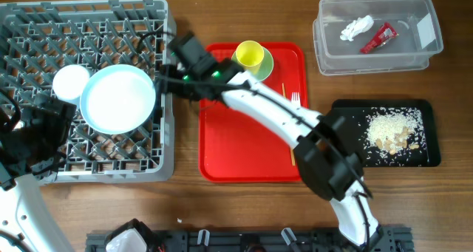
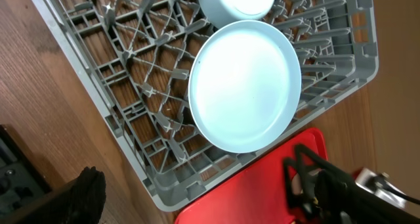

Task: Sort waste into correct bins and load items into the dishwasher rack
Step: 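Hand the plate from the right gripper to the left gripper over the rack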

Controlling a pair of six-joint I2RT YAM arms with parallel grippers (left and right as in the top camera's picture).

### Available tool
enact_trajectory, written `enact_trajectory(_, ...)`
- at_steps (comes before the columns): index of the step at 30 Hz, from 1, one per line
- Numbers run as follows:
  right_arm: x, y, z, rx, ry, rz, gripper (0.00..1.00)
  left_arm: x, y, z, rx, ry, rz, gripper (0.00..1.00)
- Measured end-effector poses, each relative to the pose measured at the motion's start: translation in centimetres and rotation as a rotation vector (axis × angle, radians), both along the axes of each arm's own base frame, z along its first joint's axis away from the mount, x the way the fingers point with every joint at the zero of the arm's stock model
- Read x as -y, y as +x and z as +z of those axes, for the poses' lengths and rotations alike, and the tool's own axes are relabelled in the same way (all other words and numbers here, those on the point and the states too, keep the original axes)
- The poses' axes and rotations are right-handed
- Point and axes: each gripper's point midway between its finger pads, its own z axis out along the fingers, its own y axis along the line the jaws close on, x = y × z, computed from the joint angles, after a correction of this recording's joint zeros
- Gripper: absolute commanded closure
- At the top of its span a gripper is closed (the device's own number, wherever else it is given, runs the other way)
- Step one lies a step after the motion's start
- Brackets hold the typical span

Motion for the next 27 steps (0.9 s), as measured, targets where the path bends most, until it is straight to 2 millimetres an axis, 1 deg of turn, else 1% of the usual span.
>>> enact_trajectory(2, 2.4, 2.0, 1.5, 0.021, 0.008, -0.027, 0.18, 0.2, 0.3, 0.1, 0.011, 0.008, -0.034, 0.00)
enact_trajectory(4, 4.7, 3.5, 4.5, 0.054, 0.048, -0.042, 0.13, 1.0, 1.4, 0.6, 0.051, 0.021, -0.131, 0.00)
enact_trajectory(6, 7.0, 4.6, 8.0, 0.100, 0.093, -0.055, 0.09, 2.9, 2.6, 1.0, 0.092, 0.019, -0.260, 0.00)
enact_trajectory(7, 8.9, 4.9, 10.6, 0.123, 0.119, -0.070, 0.08, 4.2, 3.2, 1.2, 0.110, 0.021, -0.335, 0.00)
enact_trajectory(8, 10.5, 5.1, 12.5, 0.142, 0.132, -0.082, 0.07, 5.7, 3.7, 1.4, 0.128, 0.019, -0.414, 0.00)
enact_trajectory(10, 13.2, 5.1, 14.3, 0.147, 0.128, -0.107, 0.04, 8.6, 4.4, 1.4, 0.136, 0.016, -0.554, 0.00)
enact_trajectory(11, 14.9, 5.1, 14.7, 0.137, 0.116, -0.126, 0.01, 10.0, 4.6, 1.2, 0.128, 0.013, -0.611, 0.00)
enact_trajectory(12, 16.1, 5.2, 14.8, 0.125, 0.104, -0.142, 0.00, 11.9, 4.9, 0.6, 0.104, 0.020, -0.698, 0.00)
enact_trajectory(13, 17.8, 5.4, 14.6, 0.109, 0.088, -0.167, 0.00, 13.2, 5.1, 0.0, 0.078, 0.024, -0.756, 0.00)
enact_trajectory(14, 19.5, 5.4, 14.1, 0.080, 0.065, -0.189, 0.00, 14.1, 5.3, -0.6, 0.052, 0.034, -0.795, 0.00)
enact_trajectory(15, 21.2, 5.4, 13.4, 0.046, 0.039, -0.214, 0.00, 15.0, 5.8, -1.6, 0.009, 0.061, -0.838, 0.00)
enact_trajectory(17, 24.7, 5.4, 12.2, -0.017, -0.006, -0.265, 0.00, 15.9, 7.1, -3.6, -0.079, 0.142, -0.890, 0.00)
enact_trajectory(18, 25.6, 5.3, 11.9, -0.032, -0.016, -0.279, 0.00, 15.9, 7.8, -4.5, -0.114, 0.183, -0.898, 0.00)
enact_trajectory(19, 28.0, 5.3, 11.3, -0.063, -0.040, -0.308, 0.00, 15.8, 8.8, -5.5, -0.150, 0.236, -0.901, 0.00)
enact_trajectory(20, 29.3, 5.1, 10.9, -0.083, -0.056, -0.321, 0.00, 15.4, 9.8, -6.4, -0.180, 0.284, -0.894, 0.00)
enact_trajectory(21, 30.1, 4.9, 10.7, -0.097, -0.063, -0.332, 0.00, 15.2, 10.4, -7.1, -0.201, 0.306, -0.887, 0.00)
enact_trajectory(22, 31.5, 4.9, 10.5, -0.109, -0.074, -0.350, 0.01, 14.5, 11.6, -8.3, -0.241, 0.353, -0.871, 0.00)
enact_trajectory(23, 32.9, 5.2, 10.4, -0.107, -0.079, -0.370, 0.00, 13.9, 12.5, -9.4, -0.277, 0.390, -0.856, 0.00)
enact_trajectory(25, 35.1, 5.5, 10.4, -0.107, -0.082, -0.408, 0.00, 13.0, 14.0, -10.8, -0.310, 0.454, -0.830, 0.01)
enact_trajectory(26, 36.5, 5.8, 10.4, -0.106, -0.082, -0.438, 0.00, 12.5, 15.1, -11.9, -0.337, 0.496, -0.822, 0.02)
enact_trajectory(27, 37.5, 6.0, 10.4, -0.106, -0.082, -0.460, 0.00, 12.2, 15.5, -13.0, -0.369, 0.512, -0.829, 0.05)
